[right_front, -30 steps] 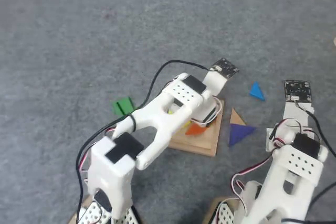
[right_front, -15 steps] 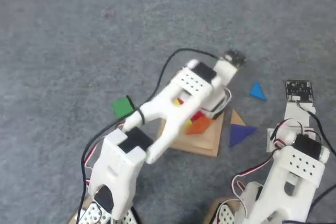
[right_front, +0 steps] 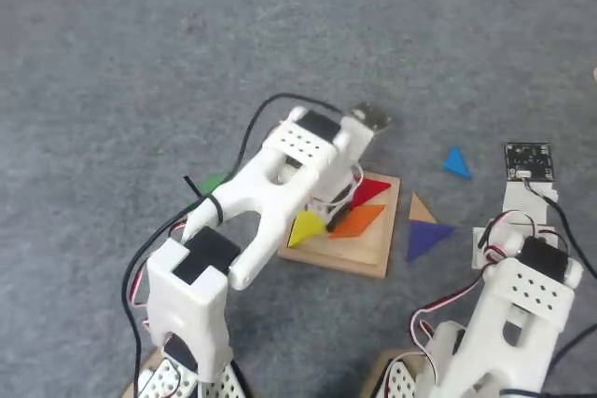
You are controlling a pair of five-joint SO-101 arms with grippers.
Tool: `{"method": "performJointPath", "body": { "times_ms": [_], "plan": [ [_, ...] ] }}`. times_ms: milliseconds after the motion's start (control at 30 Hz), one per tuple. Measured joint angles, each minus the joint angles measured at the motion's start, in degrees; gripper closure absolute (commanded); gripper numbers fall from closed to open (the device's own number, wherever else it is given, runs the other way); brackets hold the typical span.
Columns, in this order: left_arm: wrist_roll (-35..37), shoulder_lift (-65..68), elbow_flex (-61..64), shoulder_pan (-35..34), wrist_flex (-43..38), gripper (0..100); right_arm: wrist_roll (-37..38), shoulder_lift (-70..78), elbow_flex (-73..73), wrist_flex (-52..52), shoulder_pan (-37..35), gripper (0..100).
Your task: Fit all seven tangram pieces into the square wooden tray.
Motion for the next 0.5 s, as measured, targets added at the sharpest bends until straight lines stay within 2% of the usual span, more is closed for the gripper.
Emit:
{"method": "performJointPath", "body": {
  "times_ms": [300, 500],
  "plan": [
    [0.00, -0.70, 4.92, -0.18, -6.77, 82, 0.00, 0.00, 0.00, 0.00, 0.00, 73.5],
    [0.00, -0.70, 4.31, 3.52, -8.18, 82, 0.00, 0.00, 0.00, 0.00, 0.00, 73.5]
  ]
}}
